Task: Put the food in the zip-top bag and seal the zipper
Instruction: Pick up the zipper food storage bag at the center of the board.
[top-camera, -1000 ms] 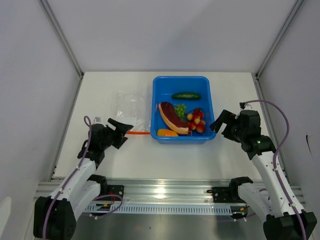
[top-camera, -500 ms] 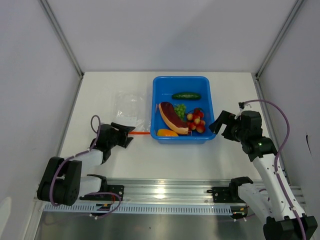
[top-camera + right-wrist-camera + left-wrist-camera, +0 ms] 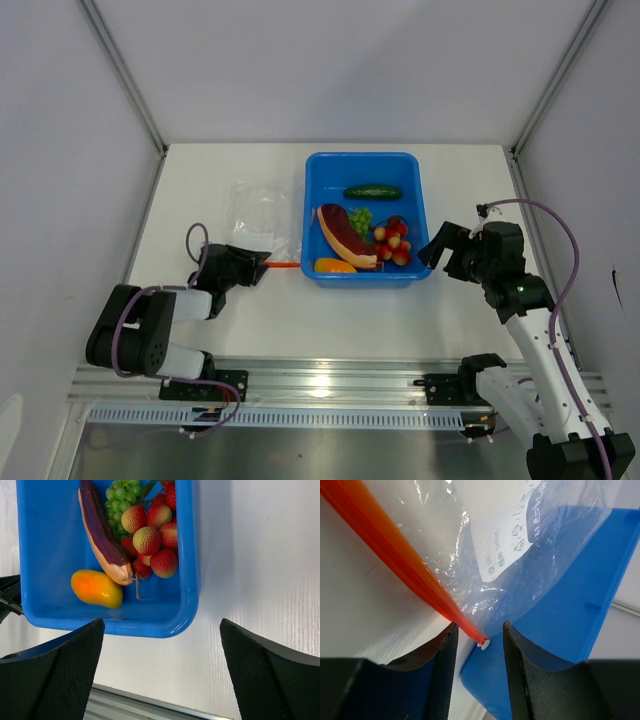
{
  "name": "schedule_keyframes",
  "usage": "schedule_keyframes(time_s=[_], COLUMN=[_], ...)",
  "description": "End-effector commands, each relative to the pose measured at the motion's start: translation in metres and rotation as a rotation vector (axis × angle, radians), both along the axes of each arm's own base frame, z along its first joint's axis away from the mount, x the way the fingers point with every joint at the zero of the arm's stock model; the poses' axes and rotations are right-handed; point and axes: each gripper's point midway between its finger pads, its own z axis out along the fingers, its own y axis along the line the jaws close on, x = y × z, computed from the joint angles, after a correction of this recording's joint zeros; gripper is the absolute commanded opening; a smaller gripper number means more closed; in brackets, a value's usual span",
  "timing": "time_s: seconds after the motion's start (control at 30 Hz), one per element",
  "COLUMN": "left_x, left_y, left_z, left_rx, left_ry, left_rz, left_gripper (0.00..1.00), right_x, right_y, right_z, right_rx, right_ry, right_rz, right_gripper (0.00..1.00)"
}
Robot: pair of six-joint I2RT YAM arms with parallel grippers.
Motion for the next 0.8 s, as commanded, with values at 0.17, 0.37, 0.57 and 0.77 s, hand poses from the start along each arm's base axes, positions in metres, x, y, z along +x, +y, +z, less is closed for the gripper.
schedule_keyframes(time_s=[0.17,0.37,0.57,0.77], left_x=[0.022,0.027,0.03,0.037], left_y=[0.0,0.005,0.01,0.009], left_z=[0.016,0.011,0.002,0.004], left_rx=[0.014,0.051,0.1,0.095], left_ry=[-0.07,-0.06,-0.037,-0.059], left_rz=[0.02,0.037,0.039,0.042], left_gripper=[0.43,0.41,0.37,0.22], right_x=[0.007,0.006,0.004,0.006], right_y=[0.003,0.004,0.004,0.003], right_z=[0.023,0.023,0.024,0.028], right_rx=[0.014,0.021,0.026,0.028], right_ry=[-0.075,-0.069,-0.072,-0.083], right_rz=[0.019,0.02,0.013,0.005], right_gripper=[0.99,0.99,0.99,0.99])
